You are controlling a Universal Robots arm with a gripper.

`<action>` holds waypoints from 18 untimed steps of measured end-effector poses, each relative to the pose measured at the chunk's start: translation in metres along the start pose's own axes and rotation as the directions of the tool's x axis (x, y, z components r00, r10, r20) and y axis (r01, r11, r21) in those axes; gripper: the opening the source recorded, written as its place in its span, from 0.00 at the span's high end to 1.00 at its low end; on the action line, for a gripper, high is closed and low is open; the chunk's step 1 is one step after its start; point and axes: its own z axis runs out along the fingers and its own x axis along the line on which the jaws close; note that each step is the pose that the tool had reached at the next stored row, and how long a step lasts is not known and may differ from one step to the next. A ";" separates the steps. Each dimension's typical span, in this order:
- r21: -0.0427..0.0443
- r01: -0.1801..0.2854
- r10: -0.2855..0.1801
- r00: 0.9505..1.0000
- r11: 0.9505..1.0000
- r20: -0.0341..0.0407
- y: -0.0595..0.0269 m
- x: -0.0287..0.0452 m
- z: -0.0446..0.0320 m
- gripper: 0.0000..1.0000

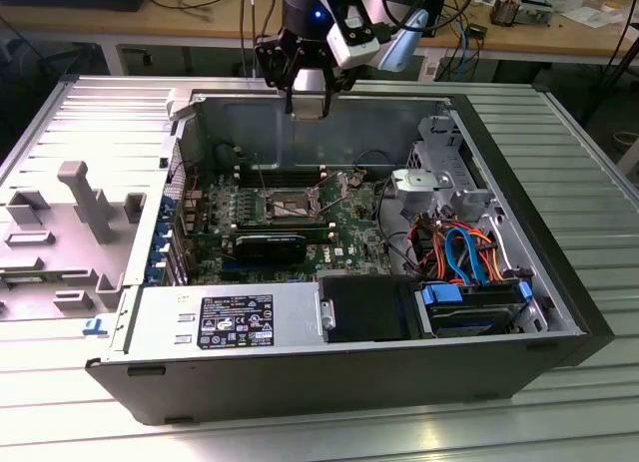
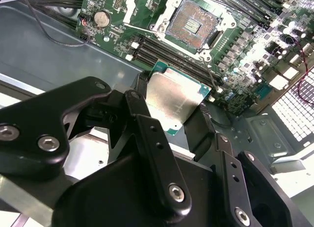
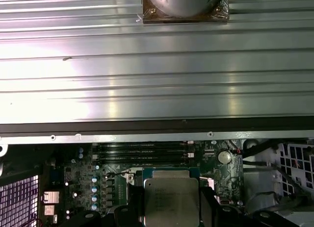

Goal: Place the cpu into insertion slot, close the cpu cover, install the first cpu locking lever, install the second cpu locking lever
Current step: 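Place the cpu into insertion slot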

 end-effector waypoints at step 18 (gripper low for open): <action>0.000 0.000 0.000 1.000 1.000 0.000 -0.0012 0.0014 0.0061 0.45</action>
